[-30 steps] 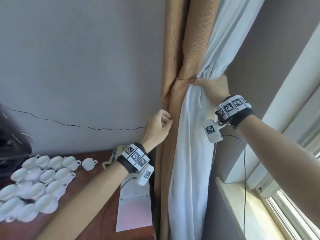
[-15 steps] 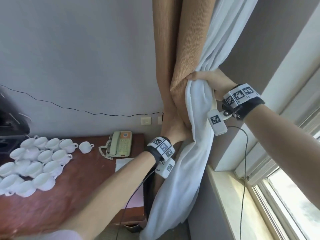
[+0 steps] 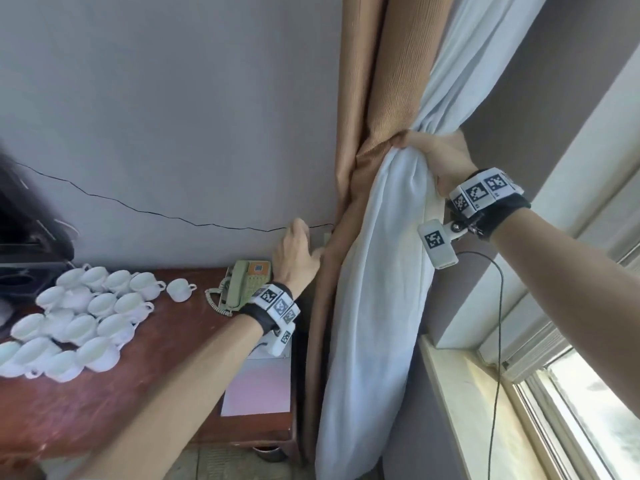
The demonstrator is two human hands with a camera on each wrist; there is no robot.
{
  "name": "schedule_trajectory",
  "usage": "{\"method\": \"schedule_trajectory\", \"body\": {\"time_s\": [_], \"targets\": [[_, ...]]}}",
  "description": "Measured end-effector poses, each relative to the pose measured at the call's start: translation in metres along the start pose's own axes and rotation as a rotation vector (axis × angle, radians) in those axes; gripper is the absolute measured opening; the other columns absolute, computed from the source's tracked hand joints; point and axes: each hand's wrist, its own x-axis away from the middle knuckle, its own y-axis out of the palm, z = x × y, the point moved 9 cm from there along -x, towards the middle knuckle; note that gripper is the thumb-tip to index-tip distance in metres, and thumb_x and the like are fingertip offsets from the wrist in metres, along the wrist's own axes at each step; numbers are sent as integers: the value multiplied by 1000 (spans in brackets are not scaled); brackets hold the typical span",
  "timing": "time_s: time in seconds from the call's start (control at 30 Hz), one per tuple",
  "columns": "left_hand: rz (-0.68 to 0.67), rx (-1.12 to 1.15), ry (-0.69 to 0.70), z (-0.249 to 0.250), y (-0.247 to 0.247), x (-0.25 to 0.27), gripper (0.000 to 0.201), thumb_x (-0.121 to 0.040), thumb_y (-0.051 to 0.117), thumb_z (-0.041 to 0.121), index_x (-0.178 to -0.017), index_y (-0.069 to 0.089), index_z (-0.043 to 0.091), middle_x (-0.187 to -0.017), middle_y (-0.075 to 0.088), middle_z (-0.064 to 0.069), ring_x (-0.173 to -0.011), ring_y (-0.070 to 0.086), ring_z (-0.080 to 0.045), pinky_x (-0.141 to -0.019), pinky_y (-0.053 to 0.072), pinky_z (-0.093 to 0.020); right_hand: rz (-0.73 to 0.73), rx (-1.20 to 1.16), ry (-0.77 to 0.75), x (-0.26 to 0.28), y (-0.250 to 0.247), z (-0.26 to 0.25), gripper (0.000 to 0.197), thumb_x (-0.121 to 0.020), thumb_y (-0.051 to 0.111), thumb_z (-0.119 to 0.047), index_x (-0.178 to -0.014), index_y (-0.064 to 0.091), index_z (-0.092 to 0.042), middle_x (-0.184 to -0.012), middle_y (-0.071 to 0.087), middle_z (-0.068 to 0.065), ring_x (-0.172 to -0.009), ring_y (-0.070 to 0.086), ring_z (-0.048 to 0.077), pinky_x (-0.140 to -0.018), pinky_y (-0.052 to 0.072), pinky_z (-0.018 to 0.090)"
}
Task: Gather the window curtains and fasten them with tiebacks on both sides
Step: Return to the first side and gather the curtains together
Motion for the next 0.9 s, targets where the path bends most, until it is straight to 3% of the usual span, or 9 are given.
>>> {"method": "schedule_trajectory", "body": {"time_s": [0.03, 0.1, 0.17, 0.27, 0.43, 0.57, 0.7, 0.83, 0.9], "targets": [[51, 62, 23, 8, -10, 6, 24, -96, 70, 27, -106, 50, 16, -88, 62, 3, -76, 63, -24, -62, 39, -33, 30, -12, -3, -1, 3, 0, 53, -69, 89, -6, -117, 71, -17, -108, 80, -1, -89, 79, 11, -72, 64, 25], [27, 209, 133, 39, -16, 20, 15, -101, 61, 33, -101, 53, 20, -81, 65, 7, -68, 62, -16, -58, 43, -32, 68, -26, -25, -3, 13, -2, 49, -68, 90, -6, -110, 70, -20, -107, 79, -3, -90, 78, 10, -73, 63, 24], [-80, 253, 241, 74, 2, 37, 20, -102, 54, 35, -114, 55, 18, -100, 70, 0, -84, 67, -22, -70, 53, -35, 98, -18, -45, -6, 23, -1, 52, -66, 91, -9, -112, 69, -19, -108, 78, -4, -94, 77, 9, -79, 64, 24], [-277, 409, 242, 106, 40, 60, 30, -104, 45, 23, -133, 49, 17, -128, 64, -7, -114, 64, -29, -96, 54, -43, 93, 3, -62, -9, 33, -3, 58, -65, 90, -9, -119, 71, -14, -108, 78, -5, -96, 76, 8, -78, 63, 21], [-335, 649, 197, 104, 53, 71, 38, -108, 38, 6, -139, 57, 13, -131, 69, -6, -119, 65, -20, -108, 50, -30, 79, 17, -39, -12, 23, -2, 40, -71, 92, -11, -98, 66, -25, -96, 73, -13, -73, 69, -12, -62, 55, 9], [-146, 280, 209, 62, 49, 43, 34, -92, 52, -3, -123, 57, 10, -118, 70, -11, -99, 70, -33, -82, 59, -39, 96, 21, -42, -10, 10, -1, 44, -69, 93, -12, -104, 69, -22, -102, 77, -9, -78, 74, -6, -66, 58, 12], [-47, -95, 215, 18, 51, 18, 38, -84, 62, -3, -119, 51, 9, -106, 64, -12, -83, 67, -37, -62, 56, -44, 96, 23, -33, -8, 7, 1, 39, -72, 91, -10, -95, 64, -25, -96, 73, -10, -71, 70, -9, -60, 55, 10], [-158, -195, 120, -27, 63, -1, 47, -88, 69, 9, -131, 51, 15, -106, 70, -11, -93, 71, -37, -70, 60, -44, 84, 25, -40, -9, 10, 2, 38, -73, 91, -9, -95, 65, -24, -97, 73, -9, -67, 71, -9, -61, 55, 10], [-243, -220, 150, -28, 74, 3, 27, -94, 63, 15, -120, 60, 14, -97, 73, -14, -90, 72, -37, -73, 60, -44, 83, 21, -46, -8, 13, 2, 37, -74, 90, -8, -92, 63, -26, -94, 72, -10, -67, 70, -10, -61, 55, 10]]}}
